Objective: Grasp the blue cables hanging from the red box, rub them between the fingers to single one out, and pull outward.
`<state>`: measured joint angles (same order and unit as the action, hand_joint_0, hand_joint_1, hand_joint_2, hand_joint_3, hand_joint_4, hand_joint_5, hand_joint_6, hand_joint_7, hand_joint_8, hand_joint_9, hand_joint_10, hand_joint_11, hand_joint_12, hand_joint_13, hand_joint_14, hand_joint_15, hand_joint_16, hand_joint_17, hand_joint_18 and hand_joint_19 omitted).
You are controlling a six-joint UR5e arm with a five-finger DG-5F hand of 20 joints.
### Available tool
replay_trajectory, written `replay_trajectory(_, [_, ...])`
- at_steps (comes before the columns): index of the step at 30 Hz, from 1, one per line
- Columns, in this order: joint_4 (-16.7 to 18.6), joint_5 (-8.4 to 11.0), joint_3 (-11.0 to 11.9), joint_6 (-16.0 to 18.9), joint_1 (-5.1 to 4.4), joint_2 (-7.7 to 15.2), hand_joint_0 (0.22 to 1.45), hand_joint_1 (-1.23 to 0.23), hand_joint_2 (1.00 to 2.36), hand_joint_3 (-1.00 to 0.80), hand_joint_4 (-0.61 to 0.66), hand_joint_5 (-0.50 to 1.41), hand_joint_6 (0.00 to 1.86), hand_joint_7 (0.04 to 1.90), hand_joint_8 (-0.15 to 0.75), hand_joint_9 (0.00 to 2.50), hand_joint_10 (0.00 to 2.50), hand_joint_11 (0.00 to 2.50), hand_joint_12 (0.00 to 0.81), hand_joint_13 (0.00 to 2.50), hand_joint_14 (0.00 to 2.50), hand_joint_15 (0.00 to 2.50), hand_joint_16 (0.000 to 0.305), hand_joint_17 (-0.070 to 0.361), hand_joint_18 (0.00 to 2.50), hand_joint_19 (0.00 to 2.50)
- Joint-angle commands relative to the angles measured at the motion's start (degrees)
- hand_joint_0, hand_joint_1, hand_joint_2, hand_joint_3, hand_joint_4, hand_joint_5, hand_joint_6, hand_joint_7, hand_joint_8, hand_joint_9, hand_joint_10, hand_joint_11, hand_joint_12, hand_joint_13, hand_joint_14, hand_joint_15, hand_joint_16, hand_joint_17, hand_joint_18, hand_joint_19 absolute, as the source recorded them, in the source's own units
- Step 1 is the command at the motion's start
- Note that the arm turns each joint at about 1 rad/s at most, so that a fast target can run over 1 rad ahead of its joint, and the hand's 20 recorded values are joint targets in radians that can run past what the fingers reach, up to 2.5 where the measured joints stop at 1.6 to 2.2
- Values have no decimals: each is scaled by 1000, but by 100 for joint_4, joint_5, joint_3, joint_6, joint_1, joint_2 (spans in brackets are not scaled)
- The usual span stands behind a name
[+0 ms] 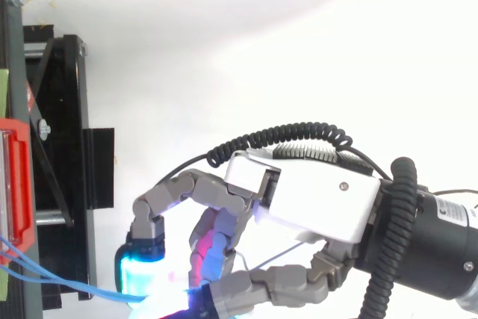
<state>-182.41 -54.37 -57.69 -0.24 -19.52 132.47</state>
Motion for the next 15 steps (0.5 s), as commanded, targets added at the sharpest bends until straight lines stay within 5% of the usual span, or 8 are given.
replay_trajectory(1, [-49, -12, -5, 6, -8, 7, 622, -764, 1015, -276, 17, -124, 925, 1118, 263, 1473, 21, 1340, 328, 1155, 29, 757, 38, 86, 827, 516])
replay_trajectory(15, [-41, -3, 3, 6, -17, -2, 763, -863, 1001, -486, -190, -149, 942, 1048, 228, 1347, 19, 1276, 305, 1085, 30, 732, 36, 80, 771, 484])
